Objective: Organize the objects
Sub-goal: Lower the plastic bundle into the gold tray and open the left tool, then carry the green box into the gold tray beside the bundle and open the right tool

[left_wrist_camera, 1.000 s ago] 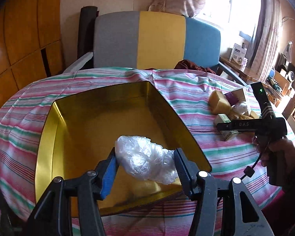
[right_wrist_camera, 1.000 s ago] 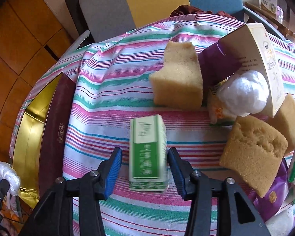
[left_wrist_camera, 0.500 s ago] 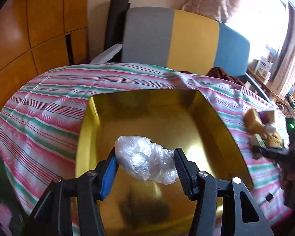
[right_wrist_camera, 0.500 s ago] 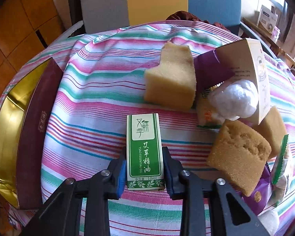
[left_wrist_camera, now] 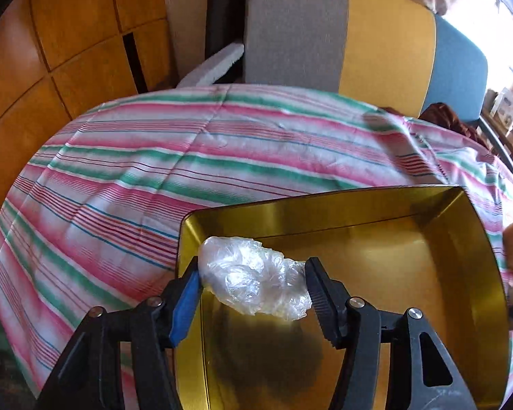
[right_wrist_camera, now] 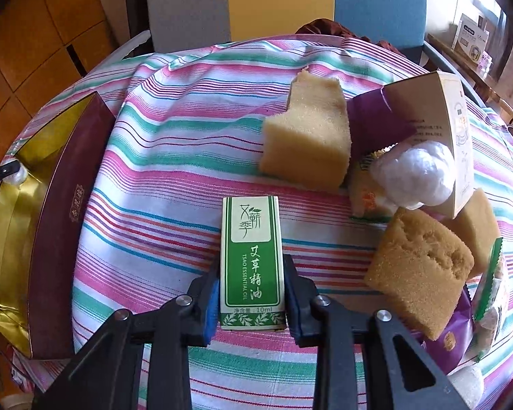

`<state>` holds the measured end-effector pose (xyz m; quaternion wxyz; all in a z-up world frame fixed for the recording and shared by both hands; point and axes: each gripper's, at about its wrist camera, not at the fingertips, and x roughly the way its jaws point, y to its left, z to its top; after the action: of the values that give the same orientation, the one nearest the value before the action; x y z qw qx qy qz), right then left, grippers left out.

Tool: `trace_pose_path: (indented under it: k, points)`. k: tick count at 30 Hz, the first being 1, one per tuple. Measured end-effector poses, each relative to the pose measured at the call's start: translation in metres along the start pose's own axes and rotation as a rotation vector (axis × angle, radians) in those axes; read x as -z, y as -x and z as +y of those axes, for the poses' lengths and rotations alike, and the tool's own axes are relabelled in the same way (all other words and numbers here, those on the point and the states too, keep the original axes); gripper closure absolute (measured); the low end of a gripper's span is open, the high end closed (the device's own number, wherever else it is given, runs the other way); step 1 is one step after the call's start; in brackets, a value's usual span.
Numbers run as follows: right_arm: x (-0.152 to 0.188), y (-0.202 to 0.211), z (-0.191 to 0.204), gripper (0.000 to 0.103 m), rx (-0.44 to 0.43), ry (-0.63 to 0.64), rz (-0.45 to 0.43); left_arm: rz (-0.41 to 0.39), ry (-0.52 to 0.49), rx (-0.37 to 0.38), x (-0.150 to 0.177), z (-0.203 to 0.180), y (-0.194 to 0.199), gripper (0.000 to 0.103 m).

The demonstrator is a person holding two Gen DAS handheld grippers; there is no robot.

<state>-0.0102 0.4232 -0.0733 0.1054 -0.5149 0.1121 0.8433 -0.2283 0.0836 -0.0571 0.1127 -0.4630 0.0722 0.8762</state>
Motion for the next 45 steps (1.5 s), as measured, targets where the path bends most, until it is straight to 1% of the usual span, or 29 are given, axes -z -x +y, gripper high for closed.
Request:
trace_pose_path:
  k: [2,4,6,10,12,13,15,17,19,21,26,29,34,37,39,42,45]
  points:
    - [0.0,0.0,0.001,0.072,0.002,0.008,0.0,-0.007,-0.015,-0.017,-0.003,-0.003,-0.006,0.041]
    - [0.0,0.0,0.002,0.072,0.003,0.011,-0.001,-0.012,-0.054,-0.047,-0.006,-0.007,-0.01,0.039]
    - [0.0,0.0,0.002,0.072,0.003,0.014,-0.001,-0.018,-0.068,-0.049,-0.008,-0.009,-0.01,0.037]
    - [0.0,-0.001,0.003,0.072,0.006,0.019,-0.001,-0.06,-0.078,-0.058,-0.008,-0.009,0.002,0.024]
    - [0.0,-0.001,0.003,0.072,0.006,0.019,-0.002,-0.073,-0.069,-0.09,-0.007,-0.007,0.011,0.022]
    - [0.0,-0.001,0.002,0.072,0.007,0.02,-0.002,-0.084,-0.054,-0.084,-0.005,-0.006,0.018,0.022]
    - [0.0,-0.001,0.003,0.072,0.008,0.021,-0.002,-0.104,-0.028,-0.067,0.002,-0.006,0.035,0.021]
    - [0.001,-0.001,0.003,0.072,0.012,0.025,-0.004,-0.131,-0.016,-0.075,0.015,-0.01,0.055,0.019]
    - [0.002,0.0,0.004,0.072,0.017,0.031,-0.007,-0.158,-0.006,-0.068,0.033,-0.015,0.076,0.012]
    - [0.003,0.001,0.003,0.072,0.022,0.036,-0.01,-0.178,0.004,-0.057,0.051,-0.021,0.094,0.009]
    - [0.004,0.0,0.004,0.072,0.029,0.042,-0.018,-0.189,0.011,0.0,0.089,-0.037,0.123,0.009]
    - [0.005,0.0,0.004,0.072,0.034,0.043,-0.024,-0.201,0.016,0.004,0.105,-0.042,0.138,0.009]
    - [0.006,0.001,0.007,0.073,0.047,0.039,-0.029,-0.205,0.01,0.024,0.117,-0.044,0.147,0.009]
    - [0.005,0.005,0.007,0.073,0.045,0.027,-0.012,-0.197,0.035,0.044,0.121,-0.034,0.149,0.009]
    - [0.004,0.015,0.01,0.073,0.041,0.024,-0.03,-0.198,0.047,0.047,0.123,-0.028,0.151,0.009]
    - [-0.001,0.038,0.02,0.073,0.009,0.017,-0.082,-0.19,0.053,0.033,0.127,-0.018,0.148,0.009]
    - [-0.009,0.06,0.044,0.073,-0.04,0.054,-0.133,-0.176,0.071,0.014,0.132,-0.007,0.145,0.009]
